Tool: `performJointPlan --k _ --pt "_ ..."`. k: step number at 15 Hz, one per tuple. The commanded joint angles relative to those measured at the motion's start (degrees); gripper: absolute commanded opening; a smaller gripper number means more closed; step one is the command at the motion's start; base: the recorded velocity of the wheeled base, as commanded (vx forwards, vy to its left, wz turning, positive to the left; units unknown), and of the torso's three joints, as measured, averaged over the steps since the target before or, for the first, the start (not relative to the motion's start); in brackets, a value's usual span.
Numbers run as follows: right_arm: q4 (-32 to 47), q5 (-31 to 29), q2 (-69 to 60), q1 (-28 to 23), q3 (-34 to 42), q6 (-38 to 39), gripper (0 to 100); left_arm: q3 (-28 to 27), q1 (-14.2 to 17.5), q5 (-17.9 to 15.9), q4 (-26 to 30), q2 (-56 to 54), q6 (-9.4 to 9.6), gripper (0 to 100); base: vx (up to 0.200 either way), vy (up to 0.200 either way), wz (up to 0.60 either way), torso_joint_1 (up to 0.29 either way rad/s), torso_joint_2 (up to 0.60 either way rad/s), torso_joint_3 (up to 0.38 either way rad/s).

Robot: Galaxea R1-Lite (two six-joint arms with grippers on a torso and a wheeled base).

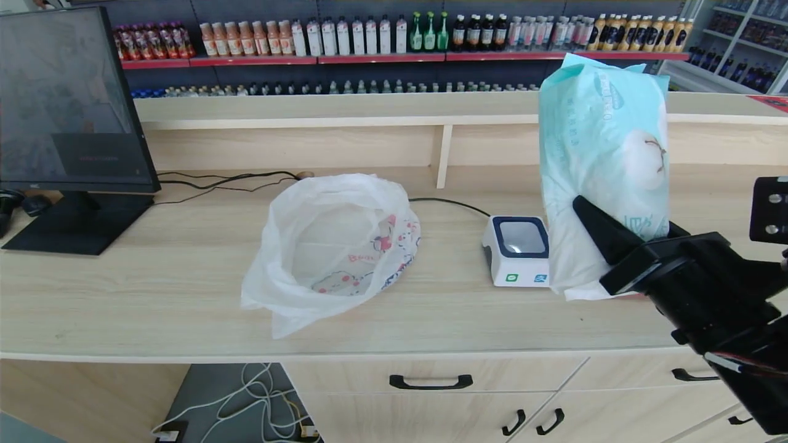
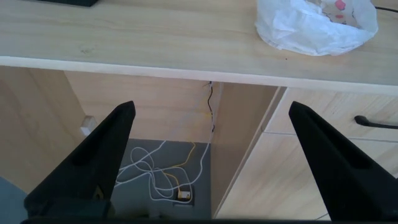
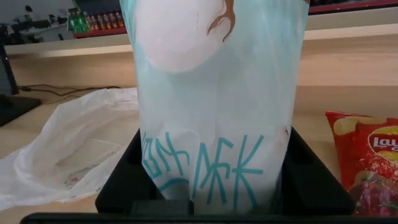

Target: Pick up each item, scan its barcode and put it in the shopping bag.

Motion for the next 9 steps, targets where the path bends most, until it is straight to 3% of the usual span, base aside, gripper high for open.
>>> performJointPlan --k 1,6,9 --pt "-0.06 -0.05 2.85 0.7 -1.59 -0.06 0 0.01 0.04 -0.01 0.0 0.09 -0.03 100 0.0 0.0 0.0 0.0 0.0 0.0" --pt "-0.06 -0.76 9.36 0.43 -4.75 0.03 0 0.01 -0.05 -0.01 0.0 0.09 0.05 100 0.0 0.0 0.0 0.0 0.0 0.0" --pt "-0.06 -8.93 16.65 -1.41 -13.46 1.96 0 0.01 -0.05 -0.01 0.0 0.09 0.14 100 0.0 0.0 0.0 0.0 0.0 0.0"
